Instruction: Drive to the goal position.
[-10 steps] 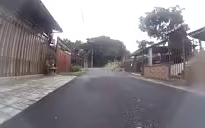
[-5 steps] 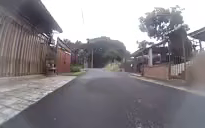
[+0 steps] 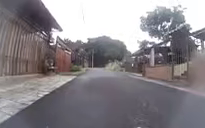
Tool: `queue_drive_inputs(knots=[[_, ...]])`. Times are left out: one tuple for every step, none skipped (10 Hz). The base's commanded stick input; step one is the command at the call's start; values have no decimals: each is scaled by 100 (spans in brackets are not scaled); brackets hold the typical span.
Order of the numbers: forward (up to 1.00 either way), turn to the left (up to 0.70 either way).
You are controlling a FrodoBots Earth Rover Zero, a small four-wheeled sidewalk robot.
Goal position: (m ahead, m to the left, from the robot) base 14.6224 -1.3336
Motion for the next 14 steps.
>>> queue_drive_inputs(knots=[[70, 0], [70, 0], [70, 0], [70, 0], [70, 0], [70, 0], [70, 0], [70, 0], [35, 0], [25, 0], [70, 0], [70, 0], [70, 0], [70, 0]])
